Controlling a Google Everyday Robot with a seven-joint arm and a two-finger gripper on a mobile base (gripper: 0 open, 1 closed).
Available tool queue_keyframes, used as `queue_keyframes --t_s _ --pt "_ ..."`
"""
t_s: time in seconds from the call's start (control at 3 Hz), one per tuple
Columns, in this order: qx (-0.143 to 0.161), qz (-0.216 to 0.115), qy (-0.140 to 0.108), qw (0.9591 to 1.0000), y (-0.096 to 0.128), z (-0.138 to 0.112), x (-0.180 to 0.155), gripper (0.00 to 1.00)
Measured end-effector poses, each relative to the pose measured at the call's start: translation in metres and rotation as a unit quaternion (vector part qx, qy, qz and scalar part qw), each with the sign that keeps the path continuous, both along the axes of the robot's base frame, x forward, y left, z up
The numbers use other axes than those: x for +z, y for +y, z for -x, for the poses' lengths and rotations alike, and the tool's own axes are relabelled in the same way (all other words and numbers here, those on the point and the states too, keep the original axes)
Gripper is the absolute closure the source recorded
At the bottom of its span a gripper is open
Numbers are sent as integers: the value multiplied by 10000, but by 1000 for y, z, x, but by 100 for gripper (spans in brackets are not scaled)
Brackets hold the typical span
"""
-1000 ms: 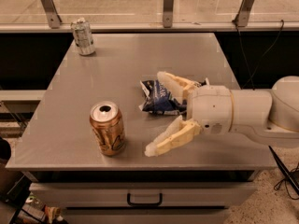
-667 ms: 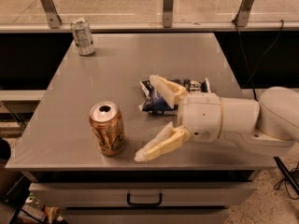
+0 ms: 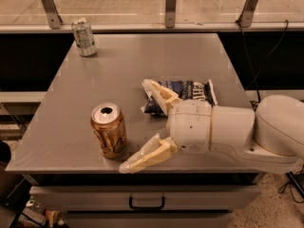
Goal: Move orange can near 7up can
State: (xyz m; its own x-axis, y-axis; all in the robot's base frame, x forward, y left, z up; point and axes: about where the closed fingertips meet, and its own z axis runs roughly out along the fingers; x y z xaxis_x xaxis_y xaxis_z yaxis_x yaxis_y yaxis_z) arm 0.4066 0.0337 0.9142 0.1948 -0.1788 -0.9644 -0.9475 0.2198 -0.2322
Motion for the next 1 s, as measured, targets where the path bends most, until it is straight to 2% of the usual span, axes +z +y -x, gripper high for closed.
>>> queue_keyframes --t_s 0.33,0.67,1.0 --pt "-54 196 -52 9998 10 4 -2 0" --pt "53 361 8 9993 19 -1 0 0" --pt "197 538 168 9982 32 -6 1 0"
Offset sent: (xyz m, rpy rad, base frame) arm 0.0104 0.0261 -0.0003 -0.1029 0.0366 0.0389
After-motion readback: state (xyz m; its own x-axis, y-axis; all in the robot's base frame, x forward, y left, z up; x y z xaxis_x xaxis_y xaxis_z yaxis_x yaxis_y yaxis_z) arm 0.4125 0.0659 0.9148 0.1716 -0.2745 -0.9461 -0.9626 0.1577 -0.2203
